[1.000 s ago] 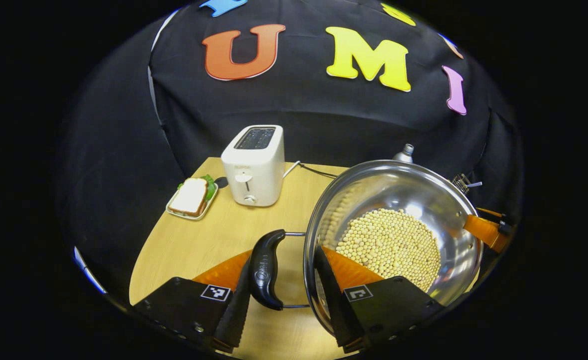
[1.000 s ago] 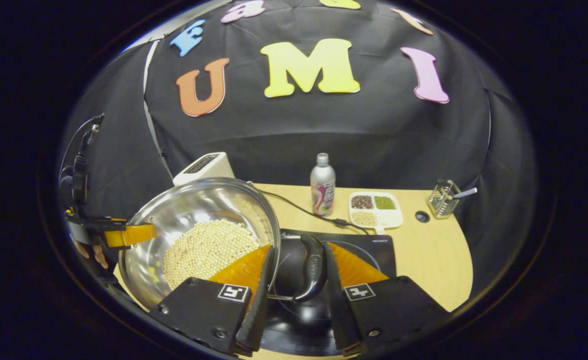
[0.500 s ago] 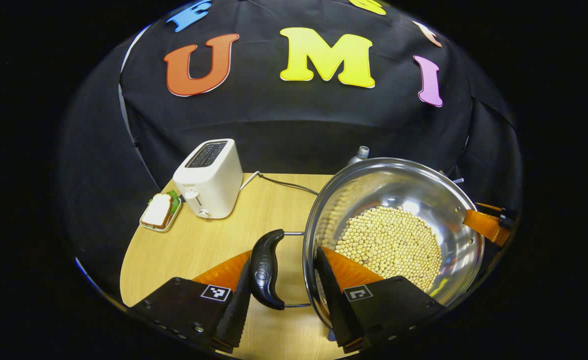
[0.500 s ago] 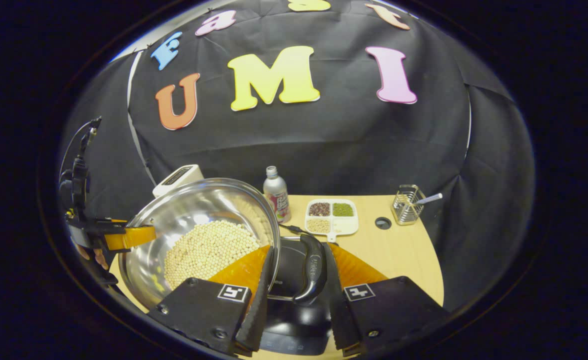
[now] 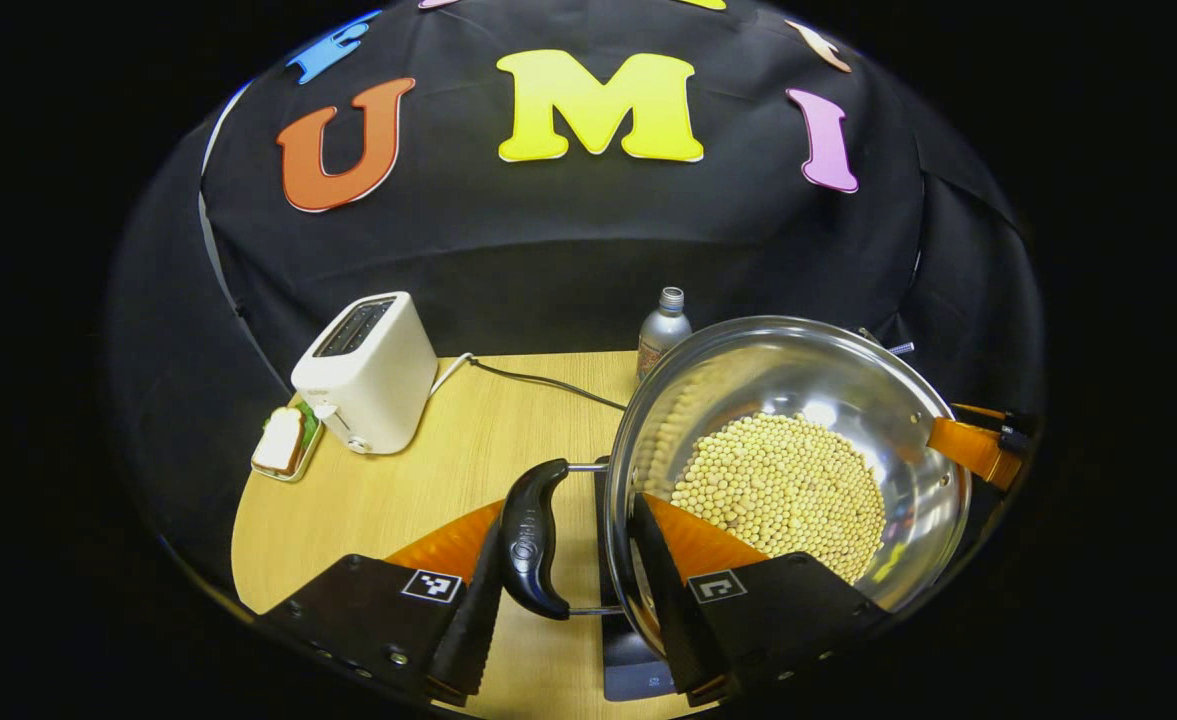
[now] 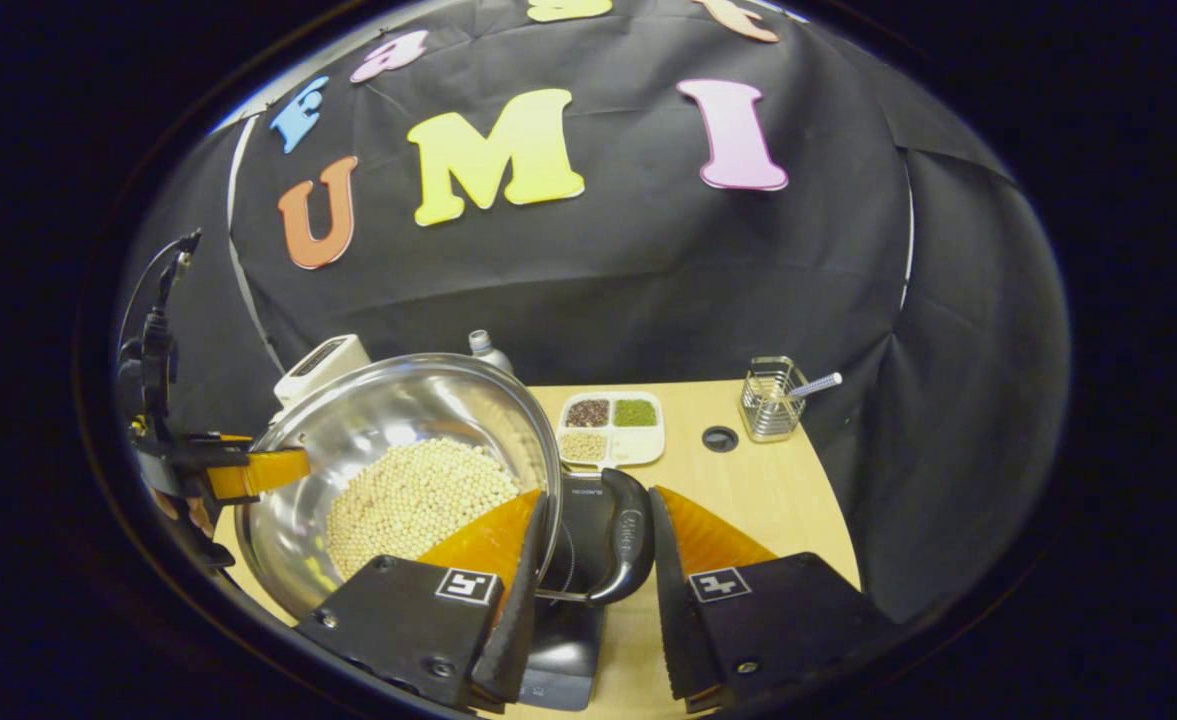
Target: First push the handle of the pot to place it horizontally, then grasp the pot with both hands and set it on the induction cooktop.
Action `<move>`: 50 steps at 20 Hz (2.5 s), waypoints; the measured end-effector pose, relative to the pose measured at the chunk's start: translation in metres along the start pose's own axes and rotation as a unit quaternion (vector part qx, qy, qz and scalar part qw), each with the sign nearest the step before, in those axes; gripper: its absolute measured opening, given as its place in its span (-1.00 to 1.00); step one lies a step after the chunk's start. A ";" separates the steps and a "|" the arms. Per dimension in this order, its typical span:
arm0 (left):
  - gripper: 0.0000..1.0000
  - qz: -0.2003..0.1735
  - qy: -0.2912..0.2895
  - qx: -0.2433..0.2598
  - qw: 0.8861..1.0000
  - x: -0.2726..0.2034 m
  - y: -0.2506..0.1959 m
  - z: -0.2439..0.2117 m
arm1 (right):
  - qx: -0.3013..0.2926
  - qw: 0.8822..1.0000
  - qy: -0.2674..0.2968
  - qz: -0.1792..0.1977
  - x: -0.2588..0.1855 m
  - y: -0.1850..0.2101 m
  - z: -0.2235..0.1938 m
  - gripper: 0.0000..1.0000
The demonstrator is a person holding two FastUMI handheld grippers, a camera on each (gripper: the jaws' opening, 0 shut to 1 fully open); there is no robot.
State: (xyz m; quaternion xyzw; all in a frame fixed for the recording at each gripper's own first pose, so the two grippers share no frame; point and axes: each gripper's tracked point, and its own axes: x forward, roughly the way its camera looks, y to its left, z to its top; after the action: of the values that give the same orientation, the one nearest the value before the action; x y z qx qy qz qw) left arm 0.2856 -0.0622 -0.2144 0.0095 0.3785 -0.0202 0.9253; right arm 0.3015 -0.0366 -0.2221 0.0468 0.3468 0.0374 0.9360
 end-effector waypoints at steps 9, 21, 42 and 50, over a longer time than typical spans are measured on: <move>0.34 0.007 0.013 0.008 1.000 0.054 -0.015 -0.030 | 0.020 0.999 0.025 -0.012 0.043 -0.022 -0.038 0.07; 0.34 -0.002 0.004 -0.023 1.000 0.086 0.001 -0.057 | 0.018 1.000 -0.003 -0.002 0.082 -0.017 -0.061 0.16; 0.94 -0.004 -0.172 -0.045 0.984 -0.059 -0.004 -0.053 | 0.004 0.993 -0.116 -0.013 -0.032 0.010 -0.076 0.82; 0.91 -0.009 -0.229 -0.026 0.973 -0.153 -0.014 -0.079 | 0.009 0.979 -0.201 -0.031 -0.136 0.010 -0.086 0.82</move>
State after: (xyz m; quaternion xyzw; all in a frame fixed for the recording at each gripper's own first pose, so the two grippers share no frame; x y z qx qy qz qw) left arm 0.1206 -0.0693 -0.1638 -0.0224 0.1565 -0.0205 0.9872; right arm 0.1420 -0.0355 -0.1977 0.0513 0.1529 -0.0054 0.9869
